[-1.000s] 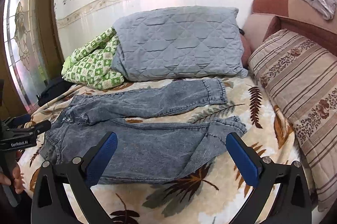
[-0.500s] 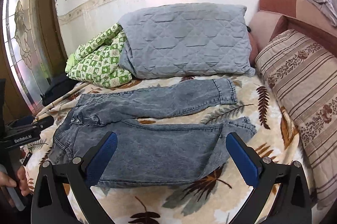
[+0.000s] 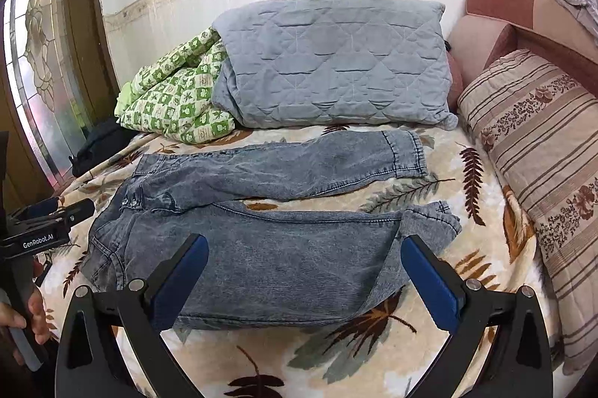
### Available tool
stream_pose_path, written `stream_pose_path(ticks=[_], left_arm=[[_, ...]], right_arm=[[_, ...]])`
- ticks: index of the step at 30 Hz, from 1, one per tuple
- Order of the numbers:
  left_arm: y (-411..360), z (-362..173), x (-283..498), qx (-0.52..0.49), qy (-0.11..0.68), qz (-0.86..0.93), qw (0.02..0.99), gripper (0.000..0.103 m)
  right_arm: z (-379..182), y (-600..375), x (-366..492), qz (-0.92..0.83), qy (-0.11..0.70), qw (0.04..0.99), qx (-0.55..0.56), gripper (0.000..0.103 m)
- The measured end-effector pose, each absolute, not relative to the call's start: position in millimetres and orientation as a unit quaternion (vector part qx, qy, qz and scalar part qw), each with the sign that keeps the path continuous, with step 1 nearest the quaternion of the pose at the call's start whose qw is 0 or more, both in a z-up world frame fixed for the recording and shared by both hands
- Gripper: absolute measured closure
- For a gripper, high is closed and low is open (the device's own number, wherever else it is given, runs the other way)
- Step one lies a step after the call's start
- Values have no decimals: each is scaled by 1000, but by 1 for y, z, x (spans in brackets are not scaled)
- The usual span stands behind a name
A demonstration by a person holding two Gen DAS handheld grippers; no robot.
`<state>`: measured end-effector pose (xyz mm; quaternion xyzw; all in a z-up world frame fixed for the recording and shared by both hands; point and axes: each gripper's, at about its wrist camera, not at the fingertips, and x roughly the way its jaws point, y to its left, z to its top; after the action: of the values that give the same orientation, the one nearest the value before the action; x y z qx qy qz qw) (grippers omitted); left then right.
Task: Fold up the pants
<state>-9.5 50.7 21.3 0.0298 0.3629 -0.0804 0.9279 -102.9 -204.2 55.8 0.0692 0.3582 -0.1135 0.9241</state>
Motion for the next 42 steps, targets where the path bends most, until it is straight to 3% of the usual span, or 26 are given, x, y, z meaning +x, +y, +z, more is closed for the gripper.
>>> stream_pose_path(ticks=[31,42], left_arm=[[58,0,29,45,382,-88,919,0],[74,-6,104,82,397,-72,911,0]], right_arm=[[43,-201,-56,-95,372,921,61,1],[28,-250,-2,-81,417,904,53,1]])
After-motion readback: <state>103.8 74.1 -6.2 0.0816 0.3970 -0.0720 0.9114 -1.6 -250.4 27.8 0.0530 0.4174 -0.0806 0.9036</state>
